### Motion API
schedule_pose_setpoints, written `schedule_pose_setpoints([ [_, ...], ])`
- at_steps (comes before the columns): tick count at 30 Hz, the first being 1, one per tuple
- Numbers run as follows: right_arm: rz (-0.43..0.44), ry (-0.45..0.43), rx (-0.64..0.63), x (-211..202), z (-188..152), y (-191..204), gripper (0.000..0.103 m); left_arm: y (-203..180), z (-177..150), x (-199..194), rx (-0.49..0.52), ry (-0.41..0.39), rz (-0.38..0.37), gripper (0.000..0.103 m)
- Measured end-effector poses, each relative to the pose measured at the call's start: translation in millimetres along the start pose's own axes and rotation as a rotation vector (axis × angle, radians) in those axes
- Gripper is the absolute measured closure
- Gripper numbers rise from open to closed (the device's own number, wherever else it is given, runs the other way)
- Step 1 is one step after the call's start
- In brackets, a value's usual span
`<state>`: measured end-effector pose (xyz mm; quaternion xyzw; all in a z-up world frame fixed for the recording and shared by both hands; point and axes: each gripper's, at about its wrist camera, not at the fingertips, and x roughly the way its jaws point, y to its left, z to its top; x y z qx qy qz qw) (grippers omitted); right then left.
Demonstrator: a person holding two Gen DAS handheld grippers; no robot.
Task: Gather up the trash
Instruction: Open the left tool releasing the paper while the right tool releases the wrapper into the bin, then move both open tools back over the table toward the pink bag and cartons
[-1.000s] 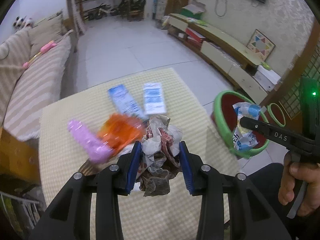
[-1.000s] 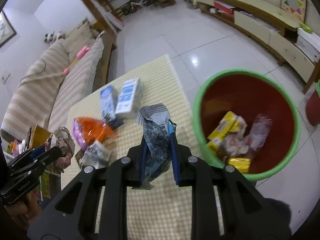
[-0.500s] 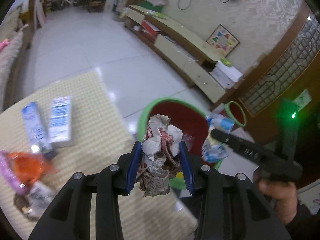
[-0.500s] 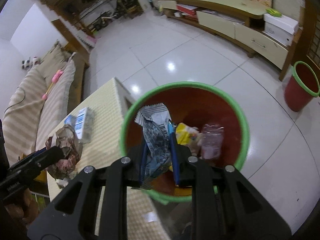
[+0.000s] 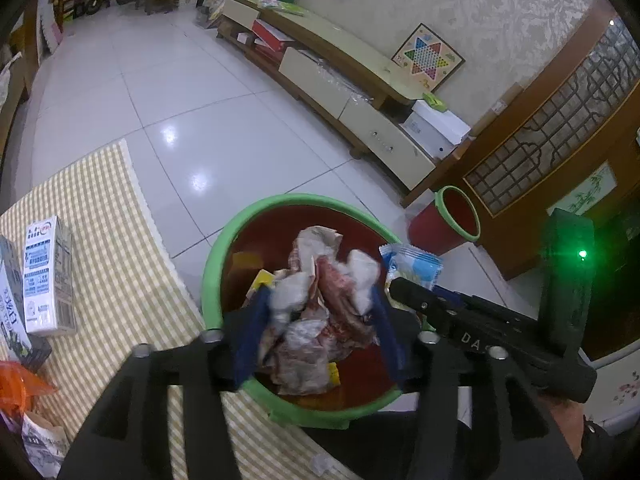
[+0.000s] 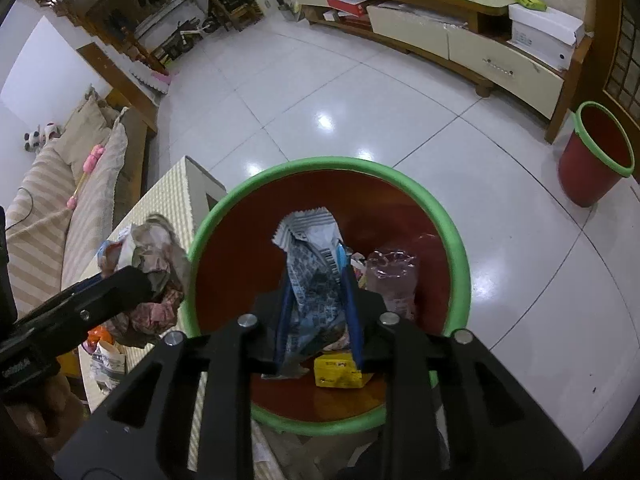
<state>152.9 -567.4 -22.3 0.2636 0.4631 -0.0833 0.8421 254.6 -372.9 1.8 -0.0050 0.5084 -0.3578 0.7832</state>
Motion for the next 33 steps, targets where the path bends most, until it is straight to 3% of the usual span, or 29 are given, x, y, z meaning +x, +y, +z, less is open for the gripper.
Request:
schedule_pose_setpoints([
  [1,-0.005,-0.006,0.006,-0.7,-0.2,-1.7,0.046,-0.4,0.1,-0.6,-0.002,-0.009,0.0,0.036],
  [2,-0.013,-0.014,0.012,-2.0,-1.1,-2.9,0.04,-0.5,0.4,-2.1,-0.002,-0.018,0.0,0.031],
  [5,-0.024,-0.012,0.019,-3.1,-4.4,-2.4,0.027,0.3,-1.2,-9.5,-0.003,-0.034,0.0,0.019],
  [10,-0.028,-0.019,0.012,-10.1,-9.4,8.3,0.008,9.1,-6.7,-33.8,-0.019,-0.07,0.022,0.008],
  [24,0.016,-0.049,-0.132,-38.8,-33.5,92.0,0.005,69.7,-55.0,-134.6,-0.157,-0.16,0.139,0.008],
  [33,0.063,-0.016,-0.252,-30.1,-66.9,168.7,0.005,139.6,-108.3,-201.9,-0.297,-0.218,0.242,0.008],
])
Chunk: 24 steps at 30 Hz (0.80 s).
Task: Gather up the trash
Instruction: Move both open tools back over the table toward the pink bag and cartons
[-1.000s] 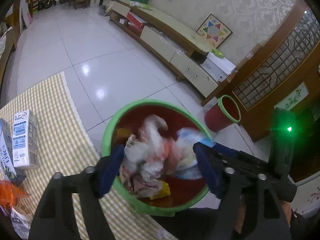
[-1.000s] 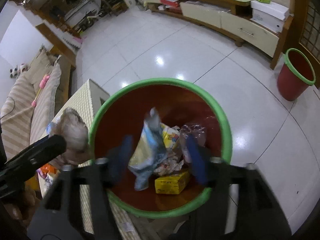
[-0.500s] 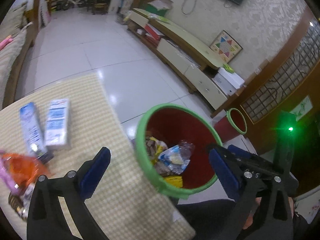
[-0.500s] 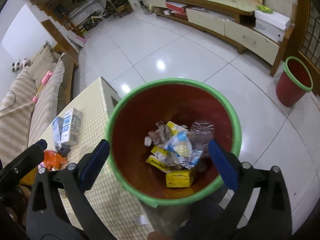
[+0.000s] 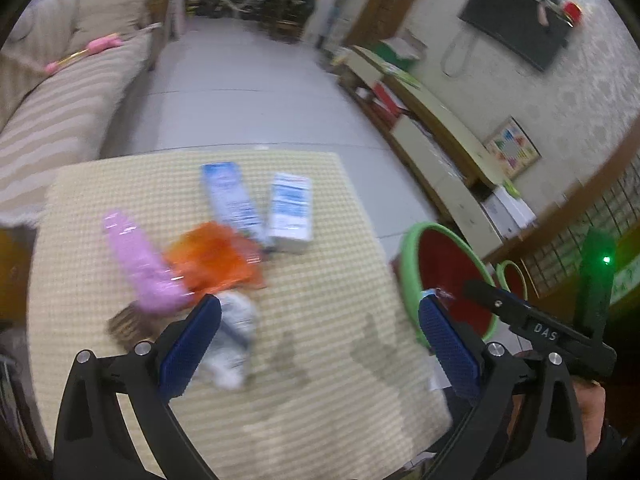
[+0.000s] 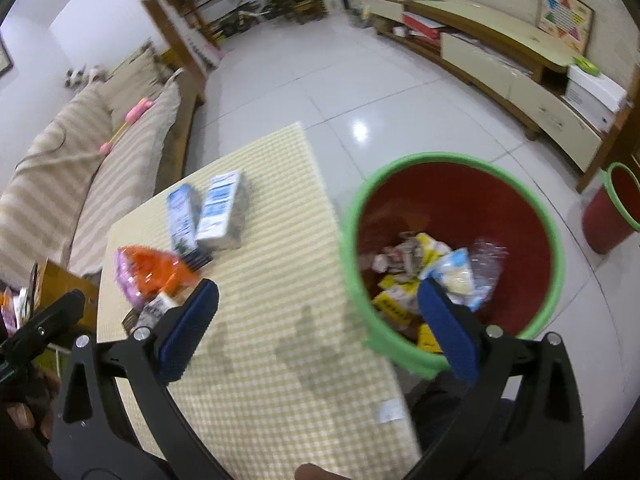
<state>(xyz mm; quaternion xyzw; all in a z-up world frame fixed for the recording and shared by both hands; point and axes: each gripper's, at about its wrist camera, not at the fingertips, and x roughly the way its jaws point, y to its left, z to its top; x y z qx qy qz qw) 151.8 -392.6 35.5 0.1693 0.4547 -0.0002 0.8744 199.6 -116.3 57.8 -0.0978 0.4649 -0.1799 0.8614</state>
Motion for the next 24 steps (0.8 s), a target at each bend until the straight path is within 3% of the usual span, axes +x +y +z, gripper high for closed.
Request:
schedule_pose_setpoints([
  [12,0.015,0.03,-0.164,32.1,2.5,87.4,0.005,112.0,-9.8,-30.3,-0.22,-0.045,0.1,0.008],
  [24,-0.006,0.059,-0.211,83.1,32.4,116.4,0.005,162.8,6.2,9.6,-0.343,-0.016,0.097,0.008],
])
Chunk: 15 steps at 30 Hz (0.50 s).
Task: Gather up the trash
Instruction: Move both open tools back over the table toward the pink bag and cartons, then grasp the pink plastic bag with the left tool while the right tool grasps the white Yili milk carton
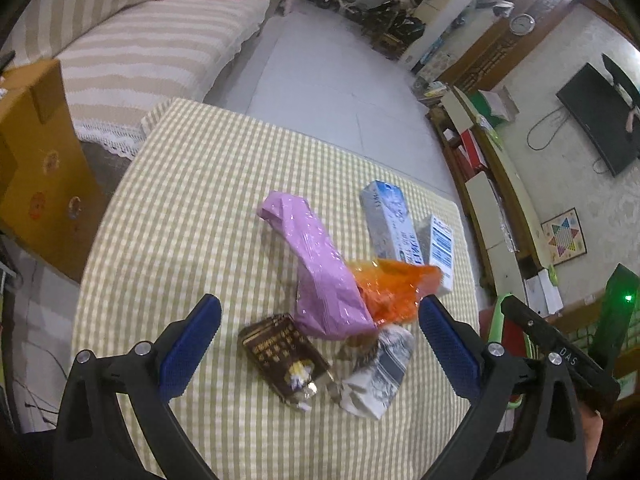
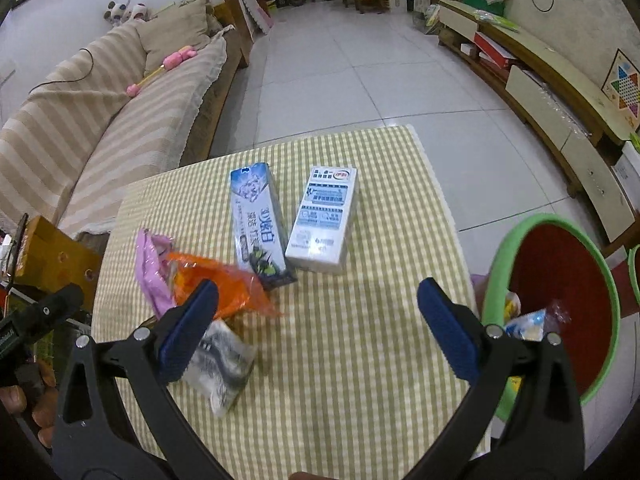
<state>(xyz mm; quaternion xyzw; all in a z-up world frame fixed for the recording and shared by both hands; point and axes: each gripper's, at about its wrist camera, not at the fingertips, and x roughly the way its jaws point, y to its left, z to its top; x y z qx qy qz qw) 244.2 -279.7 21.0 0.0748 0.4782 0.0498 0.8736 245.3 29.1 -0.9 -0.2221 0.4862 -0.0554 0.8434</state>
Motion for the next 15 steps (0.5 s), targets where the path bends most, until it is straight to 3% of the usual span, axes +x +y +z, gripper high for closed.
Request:
schedule_pose_setpoints([
  [8,-0.003,0.044,0.017,44.5,23.2,-4.4,0.006,12.9,20.7,48.5,-0.063,0.057,-0.015,0.009],
  [15,-0.006,0.098,0.047,89.1,37.2,-8.3,0.015,17.8,27.4,80.5,-0.104,0.096,-0.042,0.017],
])
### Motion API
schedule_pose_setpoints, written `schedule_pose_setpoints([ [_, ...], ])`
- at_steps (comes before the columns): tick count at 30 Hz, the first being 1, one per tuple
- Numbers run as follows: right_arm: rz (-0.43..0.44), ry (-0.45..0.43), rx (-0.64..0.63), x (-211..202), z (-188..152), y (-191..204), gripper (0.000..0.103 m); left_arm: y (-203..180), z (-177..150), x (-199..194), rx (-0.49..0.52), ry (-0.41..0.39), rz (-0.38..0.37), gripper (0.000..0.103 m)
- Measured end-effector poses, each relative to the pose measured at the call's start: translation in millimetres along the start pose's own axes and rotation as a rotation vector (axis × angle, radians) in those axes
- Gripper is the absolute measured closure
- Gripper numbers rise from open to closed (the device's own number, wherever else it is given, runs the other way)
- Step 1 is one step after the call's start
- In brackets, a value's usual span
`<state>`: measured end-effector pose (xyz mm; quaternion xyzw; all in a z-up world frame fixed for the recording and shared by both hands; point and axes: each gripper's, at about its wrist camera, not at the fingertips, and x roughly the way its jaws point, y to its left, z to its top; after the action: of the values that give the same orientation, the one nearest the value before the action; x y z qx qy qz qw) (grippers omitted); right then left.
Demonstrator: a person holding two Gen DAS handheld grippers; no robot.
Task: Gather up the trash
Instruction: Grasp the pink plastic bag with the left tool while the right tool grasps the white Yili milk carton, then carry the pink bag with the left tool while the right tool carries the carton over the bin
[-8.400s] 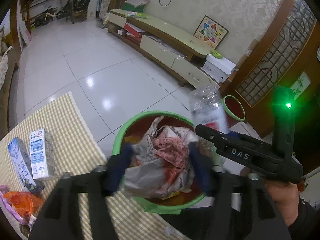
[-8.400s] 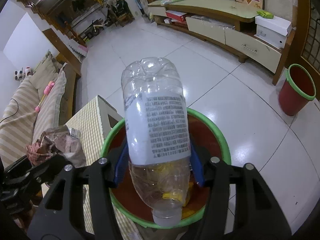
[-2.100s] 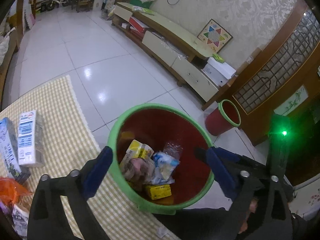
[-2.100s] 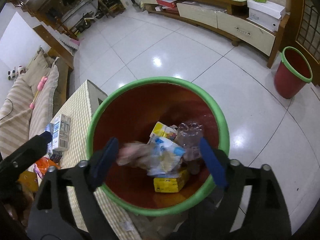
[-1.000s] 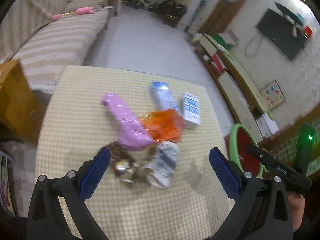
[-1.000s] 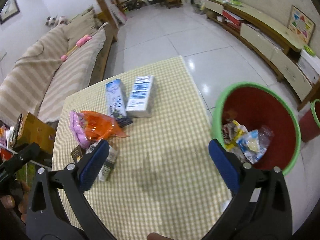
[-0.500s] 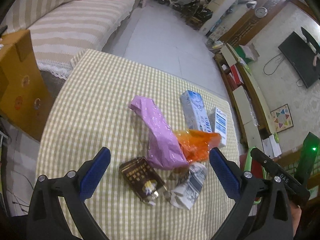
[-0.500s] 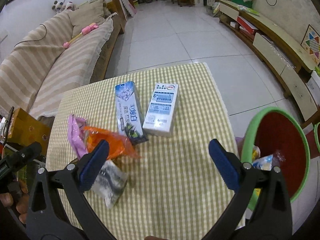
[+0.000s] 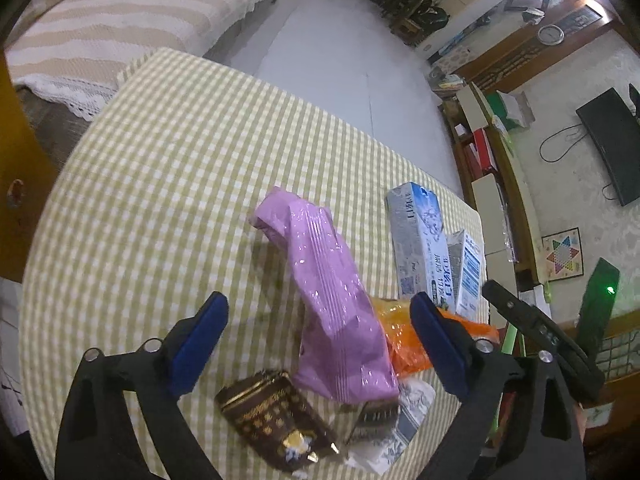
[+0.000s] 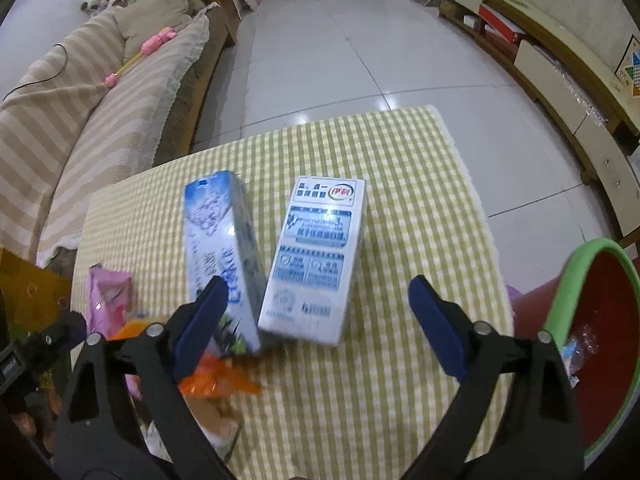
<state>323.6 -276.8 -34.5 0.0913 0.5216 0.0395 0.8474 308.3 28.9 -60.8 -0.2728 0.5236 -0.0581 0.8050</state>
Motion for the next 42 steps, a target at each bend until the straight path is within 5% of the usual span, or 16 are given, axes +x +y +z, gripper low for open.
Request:
schedule_pose_setpoints([
  [5,0.018,0.037,0.021,19.4,5.9,-2.0,0.019,-0.6,2.2,18.8,-0.006,0.021,0.001,0.018],
  [13,0.002,0.081,0.021,40.7,2.7,0.6,0.04,1.4,3.9,44.4,-0.017,0.062,-0.021,0.035],
  [18,-0.006,0.071,-0.001,40.6,1.8,5.6,0.044,-6.5,4.9,49.1,0.008,0.053,-0.041,0.062],
  [21,-0.009,0.065,-0.01,38.7,1.5,6.1,0.046,-9.1,9.3,47.8,0.016,0.046,-0.046,0.067],
  [42,0.017,-0.065,-0.057,-51.3,1.4,13.5,0.05,-14.9,14.6,-33.1,0.068,-0.083,-0.033,0.072],
])
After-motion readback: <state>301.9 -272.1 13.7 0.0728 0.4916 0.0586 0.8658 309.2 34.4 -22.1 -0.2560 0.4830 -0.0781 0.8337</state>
